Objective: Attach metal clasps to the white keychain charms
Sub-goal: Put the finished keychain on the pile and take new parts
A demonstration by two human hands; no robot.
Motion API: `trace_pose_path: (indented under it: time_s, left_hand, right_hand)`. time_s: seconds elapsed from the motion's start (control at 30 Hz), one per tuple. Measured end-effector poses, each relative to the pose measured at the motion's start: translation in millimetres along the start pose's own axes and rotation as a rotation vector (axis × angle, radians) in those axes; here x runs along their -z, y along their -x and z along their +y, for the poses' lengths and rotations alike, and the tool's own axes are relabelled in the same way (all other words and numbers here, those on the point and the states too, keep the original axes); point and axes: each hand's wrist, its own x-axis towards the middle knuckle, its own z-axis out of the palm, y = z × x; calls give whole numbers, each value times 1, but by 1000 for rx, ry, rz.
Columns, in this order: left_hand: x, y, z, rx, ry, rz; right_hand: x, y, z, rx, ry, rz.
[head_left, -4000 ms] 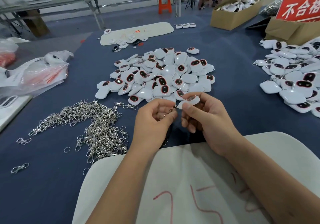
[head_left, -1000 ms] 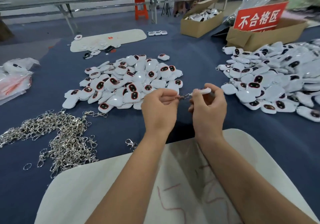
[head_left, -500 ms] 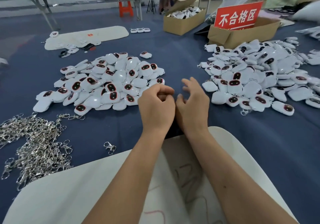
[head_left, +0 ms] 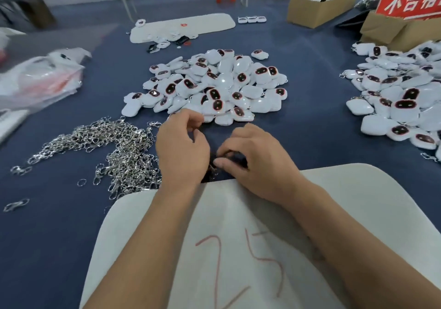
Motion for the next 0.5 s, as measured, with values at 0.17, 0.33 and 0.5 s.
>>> trace_pose_path:
  time_s: [0.17,0.33,0.5]
  left_hand:
    - [-4,-6,-2,-209,-220,-239]
    - [-9,-3,-8,-174,-199,-285]
    - [-7,1,-5,-287,-251,-198]
  right_hand:
    - [-2,-2,-4,-27,8,-71]
    - [1,-2,-3,-50,-71,-71]
    - [0,-1,4,-117,-73,100]
